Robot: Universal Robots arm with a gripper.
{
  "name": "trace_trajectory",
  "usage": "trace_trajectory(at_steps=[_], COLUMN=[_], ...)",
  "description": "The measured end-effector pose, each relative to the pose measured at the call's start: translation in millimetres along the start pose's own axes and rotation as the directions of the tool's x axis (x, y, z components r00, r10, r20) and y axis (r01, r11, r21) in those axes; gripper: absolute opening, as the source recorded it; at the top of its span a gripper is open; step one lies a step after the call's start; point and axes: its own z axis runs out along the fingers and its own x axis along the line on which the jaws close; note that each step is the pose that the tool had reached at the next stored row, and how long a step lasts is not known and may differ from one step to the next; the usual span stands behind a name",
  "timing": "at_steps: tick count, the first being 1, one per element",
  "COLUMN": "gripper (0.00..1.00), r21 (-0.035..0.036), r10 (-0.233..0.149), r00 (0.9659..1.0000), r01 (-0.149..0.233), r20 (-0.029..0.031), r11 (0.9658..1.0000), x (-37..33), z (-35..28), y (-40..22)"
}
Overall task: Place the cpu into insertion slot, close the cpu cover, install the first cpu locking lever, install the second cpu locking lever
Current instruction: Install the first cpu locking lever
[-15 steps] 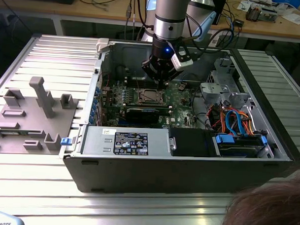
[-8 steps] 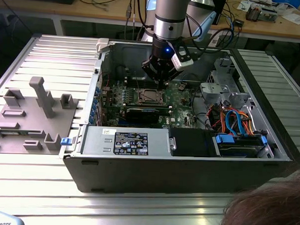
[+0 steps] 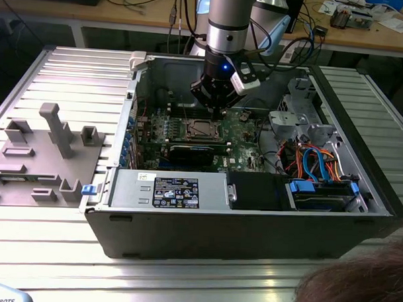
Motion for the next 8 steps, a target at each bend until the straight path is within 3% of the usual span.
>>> trace_trajectory(at_steps=[8], gripper=[0.11], r21=[-0.0003], r10=[-0.014], r00=[0.9999], r01=[0.014], r20=[0.001], r11=[0.9999], x=[0.0], z=[0.0], y=[0.0])
